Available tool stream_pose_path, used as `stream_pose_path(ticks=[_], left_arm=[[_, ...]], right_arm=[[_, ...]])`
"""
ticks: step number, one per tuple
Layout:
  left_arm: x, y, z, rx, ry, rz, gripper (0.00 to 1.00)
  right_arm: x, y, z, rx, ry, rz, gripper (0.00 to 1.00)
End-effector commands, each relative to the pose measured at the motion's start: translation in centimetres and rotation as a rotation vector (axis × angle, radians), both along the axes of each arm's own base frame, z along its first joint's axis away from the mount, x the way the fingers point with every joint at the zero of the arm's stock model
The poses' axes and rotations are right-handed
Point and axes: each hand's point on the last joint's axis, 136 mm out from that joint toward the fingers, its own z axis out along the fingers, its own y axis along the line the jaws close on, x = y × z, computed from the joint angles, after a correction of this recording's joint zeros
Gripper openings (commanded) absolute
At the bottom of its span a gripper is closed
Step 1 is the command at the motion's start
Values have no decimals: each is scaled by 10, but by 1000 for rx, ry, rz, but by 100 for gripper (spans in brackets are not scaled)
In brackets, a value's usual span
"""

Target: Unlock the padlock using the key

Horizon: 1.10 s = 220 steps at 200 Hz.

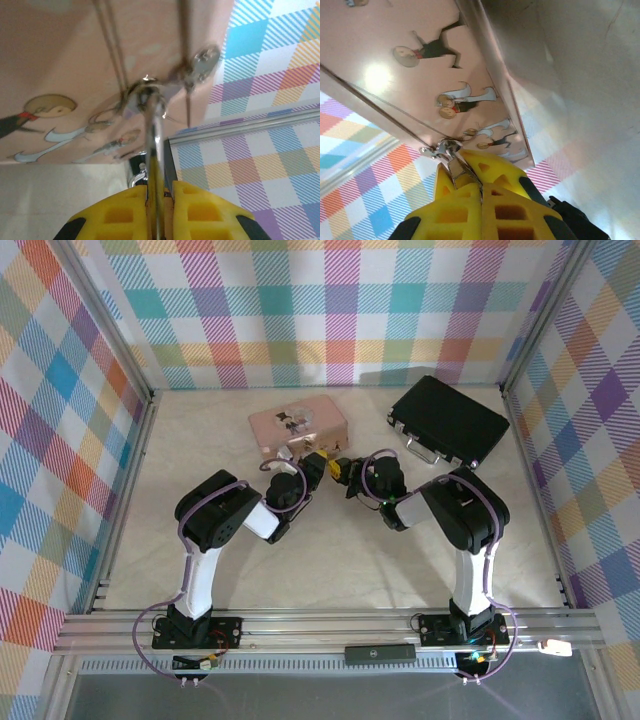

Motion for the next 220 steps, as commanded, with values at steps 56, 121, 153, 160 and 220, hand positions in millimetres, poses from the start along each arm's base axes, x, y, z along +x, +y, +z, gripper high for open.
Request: stream_pose_path(ticks=[56, 121, 153, 160, 220], left_arm=[[-32, -26, -30, -30, 155, -166, 0], [-37, -20, -45, 46, 195, -167, 0], [-47, -11, -62, 126, 245, -172, 0], [-49, -11, -66, 135, 254, -178, 0], [-64, 6, -81, 187, 288, -176, 41]], right_arm=[[-26, 41, 37, 21, -345, 298, 1], [-38, 8, 11, -208, -374, 303, 39], [-54, -19, 0, -449, -403, 346, 50], [-56, -23, 3, -516, -434, 358, 52], [-74, -67, 19, -996, -566, 475, 58]])
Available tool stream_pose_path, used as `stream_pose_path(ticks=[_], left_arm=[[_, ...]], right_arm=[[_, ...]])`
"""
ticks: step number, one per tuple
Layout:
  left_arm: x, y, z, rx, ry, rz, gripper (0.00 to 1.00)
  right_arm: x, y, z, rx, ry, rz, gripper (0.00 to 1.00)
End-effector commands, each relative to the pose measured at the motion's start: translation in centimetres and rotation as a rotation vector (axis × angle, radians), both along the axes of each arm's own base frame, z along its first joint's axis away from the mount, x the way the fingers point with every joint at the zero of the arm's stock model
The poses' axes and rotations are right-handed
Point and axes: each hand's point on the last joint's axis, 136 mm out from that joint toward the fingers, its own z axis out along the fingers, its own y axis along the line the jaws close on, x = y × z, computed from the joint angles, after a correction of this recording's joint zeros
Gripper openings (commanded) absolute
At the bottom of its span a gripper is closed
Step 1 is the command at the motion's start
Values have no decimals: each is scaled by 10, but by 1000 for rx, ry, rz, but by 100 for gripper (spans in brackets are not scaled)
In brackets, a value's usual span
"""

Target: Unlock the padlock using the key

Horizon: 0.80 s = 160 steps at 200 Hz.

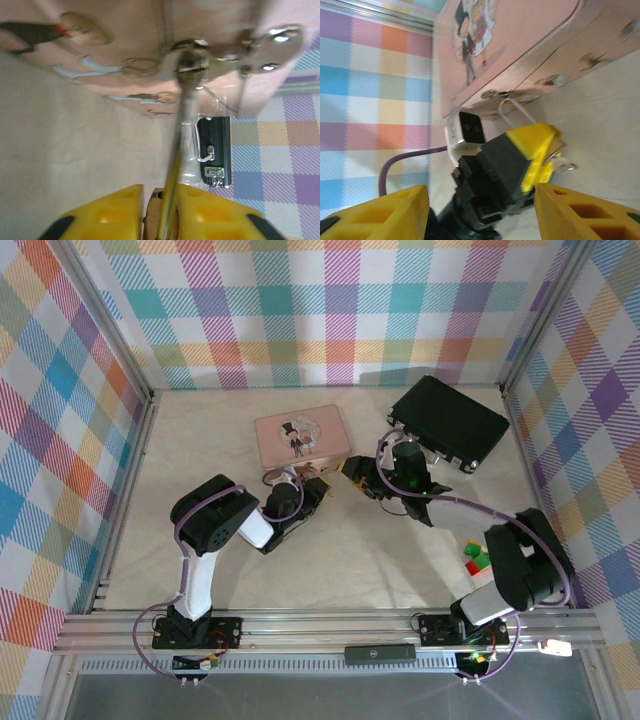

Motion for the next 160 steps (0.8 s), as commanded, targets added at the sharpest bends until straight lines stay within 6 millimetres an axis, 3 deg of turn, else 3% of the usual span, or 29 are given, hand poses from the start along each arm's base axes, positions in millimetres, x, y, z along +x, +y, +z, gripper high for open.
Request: stream_pose_path(ticks=[1, 6, 12, 39, 114, 160], left_arm=[[-15, 9, -12, 52, 48, -22, 44], [-17, 11, -11, 56, 51, -22, 57], [-19, 15, -11, 64, 56, -20, 65], [-27, 36, -7, 78, 77, 2, 79], [-31, 107, 14, 142, 124, 93, 81], [-21, 145, 27, 207, 139, 127, 83]], right_arm=[[-15, -23, -24, -296, -56, 75, 58], [-16, -24, -23, -326, -74, 86, 58], [-17, -24, -23, -364, -94, 99, 58], [-20, -12, -23, -461, -155, 186, 59], [-28, 56, -48, -759, -290, 453, 55], [-23, 85, -75, -1035, -265, 420, 52]])
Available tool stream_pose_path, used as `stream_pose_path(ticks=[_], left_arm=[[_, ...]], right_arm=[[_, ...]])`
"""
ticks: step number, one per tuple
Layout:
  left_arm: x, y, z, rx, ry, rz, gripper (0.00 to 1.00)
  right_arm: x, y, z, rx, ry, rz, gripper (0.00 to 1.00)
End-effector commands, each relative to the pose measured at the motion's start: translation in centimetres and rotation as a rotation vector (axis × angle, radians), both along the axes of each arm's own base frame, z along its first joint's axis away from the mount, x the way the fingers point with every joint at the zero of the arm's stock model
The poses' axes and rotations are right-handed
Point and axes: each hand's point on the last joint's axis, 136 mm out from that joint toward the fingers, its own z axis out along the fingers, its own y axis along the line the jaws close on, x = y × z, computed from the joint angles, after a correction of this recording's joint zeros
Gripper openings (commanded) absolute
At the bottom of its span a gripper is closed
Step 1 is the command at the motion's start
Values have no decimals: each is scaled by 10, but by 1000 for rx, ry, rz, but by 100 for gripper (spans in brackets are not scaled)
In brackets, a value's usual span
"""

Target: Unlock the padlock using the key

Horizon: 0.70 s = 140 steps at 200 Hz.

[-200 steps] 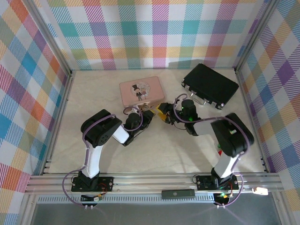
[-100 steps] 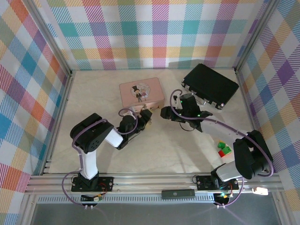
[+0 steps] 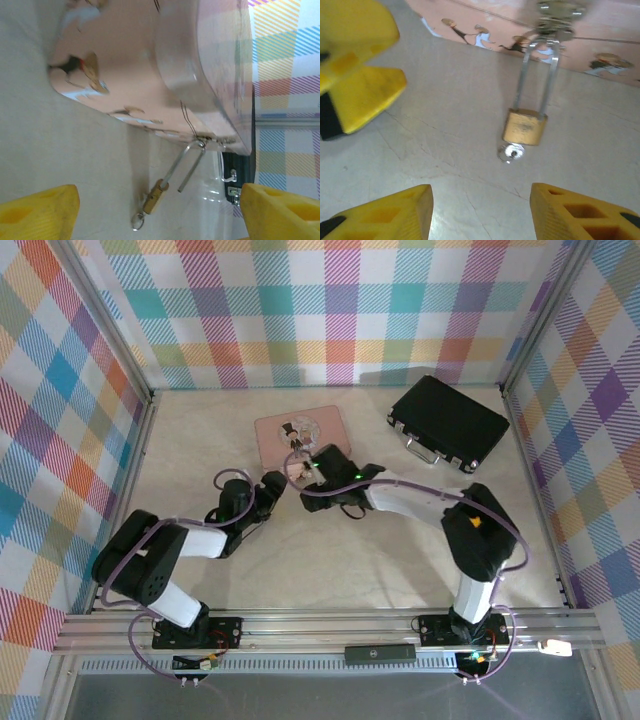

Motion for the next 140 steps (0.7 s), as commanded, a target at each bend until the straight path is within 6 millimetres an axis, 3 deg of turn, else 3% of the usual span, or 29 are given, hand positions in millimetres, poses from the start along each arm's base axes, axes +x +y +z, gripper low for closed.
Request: stream_pose_path(ticks=[1, 41, 140], left_arm=[[0, 16, -5, 59, 49, -13, 83], [6, 33, -2, 48, 49, 15, 83], [0, 37, -1, 42, 48, 20, 83]], right_arm=[[4, -7, -14, -202, -56, -52, 52], [16, -2, -28, -335, -106, -124, 47], [32, 1, -55, -410, -141, -156, 37]])
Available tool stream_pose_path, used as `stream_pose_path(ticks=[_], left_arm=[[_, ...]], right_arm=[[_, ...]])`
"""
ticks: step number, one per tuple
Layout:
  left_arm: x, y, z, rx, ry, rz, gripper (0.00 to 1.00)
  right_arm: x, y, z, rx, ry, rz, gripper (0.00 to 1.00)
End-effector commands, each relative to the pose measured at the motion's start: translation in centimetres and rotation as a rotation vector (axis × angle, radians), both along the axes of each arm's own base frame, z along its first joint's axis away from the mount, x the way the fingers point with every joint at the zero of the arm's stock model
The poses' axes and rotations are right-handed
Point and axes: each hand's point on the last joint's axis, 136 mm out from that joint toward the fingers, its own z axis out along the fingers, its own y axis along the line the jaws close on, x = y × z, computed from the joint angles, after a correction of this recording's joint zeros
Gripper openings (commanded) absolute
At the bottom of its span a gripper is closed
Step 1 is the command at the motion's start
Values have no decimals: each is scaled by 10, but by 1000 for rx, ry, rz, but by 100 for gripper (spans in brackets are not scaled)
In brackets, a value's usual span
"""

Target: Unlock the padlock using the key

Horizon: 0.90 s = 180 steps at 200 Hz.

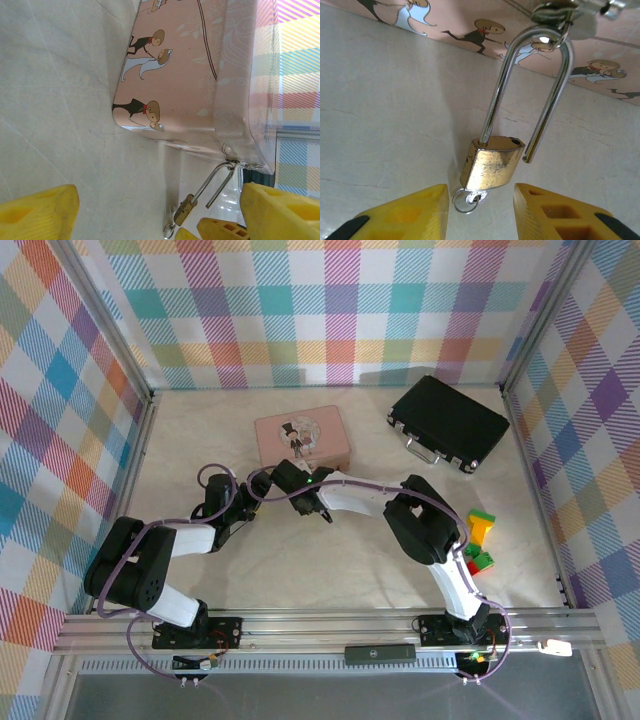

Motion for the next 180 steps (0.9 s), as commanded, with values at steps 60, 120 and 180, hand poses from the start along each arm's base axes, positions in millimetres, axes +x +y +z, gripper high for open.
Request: stream_pose_path(ticks=[60, 120, 180], left_arm=[[-6, 7, 13, 29, -19, -7, 83], [-8, 3, 11, 23, -20, -31, 83], [-15, -4, 2, -32, -26, -59, 83]], right_arm=[[7, 4, -18, -16, -14, -11, 40], [7, 0, -16, 35, -50, -21, 21], [8, 3, 10, 226, -35, 73, 10]])
